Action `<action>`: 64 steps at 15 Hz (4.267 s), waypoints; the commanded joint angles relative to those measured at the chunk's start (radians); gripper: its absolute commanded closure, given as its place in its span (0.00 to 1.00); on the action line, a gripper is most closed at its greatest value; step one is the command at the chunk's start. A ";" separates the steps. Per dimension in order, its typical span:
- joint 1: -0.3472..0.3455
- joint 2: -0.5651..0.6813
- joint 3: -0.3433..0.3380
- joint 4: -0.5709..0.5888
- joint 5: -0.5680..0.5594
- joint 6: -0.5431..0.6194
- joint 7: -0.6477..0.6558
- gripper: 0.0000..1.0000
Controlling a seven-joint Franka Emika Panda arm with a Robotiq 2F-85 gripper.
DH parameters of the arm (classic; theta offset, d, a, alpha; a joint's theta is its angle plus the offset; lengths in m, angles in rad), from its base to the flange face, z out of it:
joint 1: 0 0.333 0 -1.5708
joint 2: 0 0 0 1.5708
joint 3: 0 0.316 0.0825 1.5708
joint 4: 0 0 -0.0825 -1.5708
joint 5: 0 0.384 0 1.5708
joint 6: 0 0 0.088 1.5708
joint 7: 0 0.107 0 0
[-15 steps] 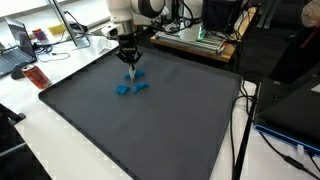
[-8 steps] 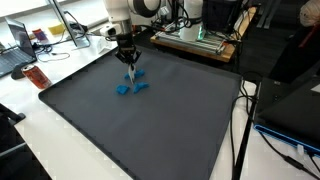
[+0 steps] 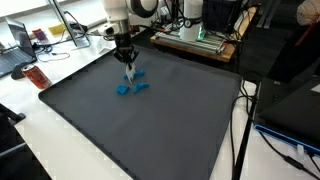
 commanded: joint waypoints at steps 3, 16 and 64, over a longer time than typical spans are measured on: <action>-0.026 -0.003 -0.038 -0.053 -0.020 0.059 -0.035 0.99; -0.192 -0.292 0.162 -0.178 0.350 -0.074 -0.476 0.99; 0.381 -0.152 -0.088 0.345 -0.621 -0.626 1.488 0.99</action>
